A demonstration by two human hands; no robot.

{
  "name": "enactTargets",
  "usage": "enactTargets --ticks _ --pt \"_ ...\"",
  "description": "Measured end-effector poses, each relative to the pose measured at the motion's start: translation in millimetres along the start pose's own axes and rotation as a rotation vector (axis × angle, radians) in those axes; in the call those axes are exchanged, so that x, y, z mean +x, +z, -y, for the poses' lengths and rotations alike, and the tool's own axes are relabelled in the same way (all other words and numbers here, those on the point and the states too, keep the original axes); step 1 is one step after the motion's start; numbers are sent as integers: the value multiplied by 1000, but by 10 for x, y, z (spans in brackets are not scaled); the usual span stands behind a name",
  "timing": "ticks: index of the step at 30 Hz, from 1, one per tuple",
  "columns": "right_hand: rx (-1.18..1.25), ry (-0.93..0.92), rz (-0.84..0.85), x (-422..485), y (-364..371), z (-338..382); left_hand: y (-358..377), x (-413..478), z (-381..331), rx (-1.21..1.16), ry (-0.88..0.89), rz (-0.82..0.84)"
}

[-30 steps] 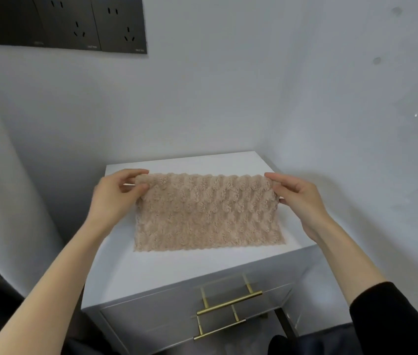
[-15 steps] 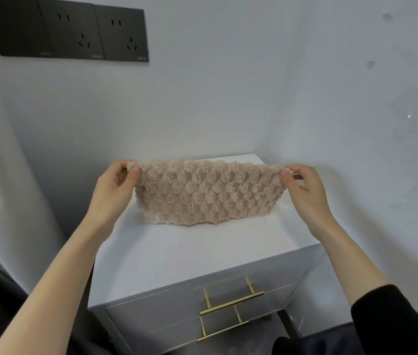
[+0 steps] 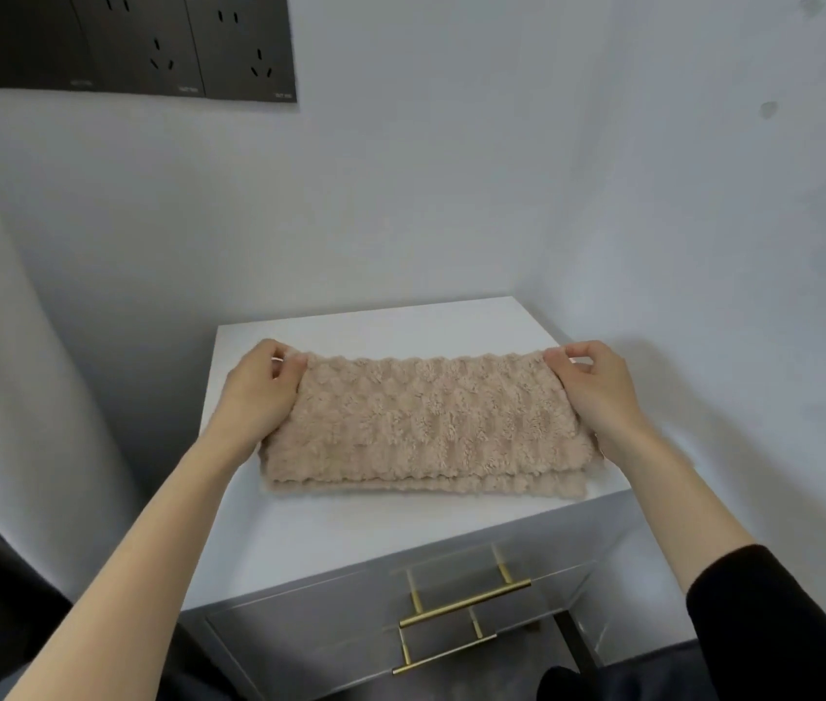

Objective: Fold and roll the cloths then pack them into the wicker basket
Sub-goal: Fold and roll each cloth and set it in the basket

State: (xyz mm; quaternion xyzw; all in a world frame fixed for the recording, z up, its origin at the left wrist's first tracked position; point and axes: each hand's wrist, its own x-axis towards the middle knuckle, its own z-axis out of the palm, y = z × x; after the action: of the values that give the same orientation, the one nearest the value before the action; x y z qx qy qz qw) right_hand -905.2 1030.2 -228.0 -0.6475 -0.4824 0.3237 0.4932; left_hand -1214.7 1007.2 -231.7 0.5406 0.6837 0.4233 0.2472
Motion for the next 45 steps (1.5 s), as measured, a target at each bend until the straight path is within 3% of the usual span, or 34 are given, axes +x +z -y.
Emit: enactTargets --ticks 6,8,10,15,28,33,38,42,45 --pt "-225 -104 -6 106 21 -149 136 2 88 353 108 -41" --pt "-371 -155 -1 106 -12 -159 117 -17 84 502 135 -88" --pt "-594 -170 9 88 -43 -159 97 -29 76 563 64 -25" --pt "-909 39 202 -4 -111 -166 90 -104 105 729 -50 132" --pt "-589 -168 101 -208 -191 -22 123 -45 128 281 9 97" --pt "-648 -161 154 -333 -210 -80 101 -123 172 371 75 81" --pt "-834 -151 155 -355 -205 -134 84 -242 155 681 140 36" --pt "-940 -416 -20 -460 -52 -85 124 -332 39 784 246 -100" --pt "-869 -617 98 -589 281 -38 319 -381 -94 660 434 -30"
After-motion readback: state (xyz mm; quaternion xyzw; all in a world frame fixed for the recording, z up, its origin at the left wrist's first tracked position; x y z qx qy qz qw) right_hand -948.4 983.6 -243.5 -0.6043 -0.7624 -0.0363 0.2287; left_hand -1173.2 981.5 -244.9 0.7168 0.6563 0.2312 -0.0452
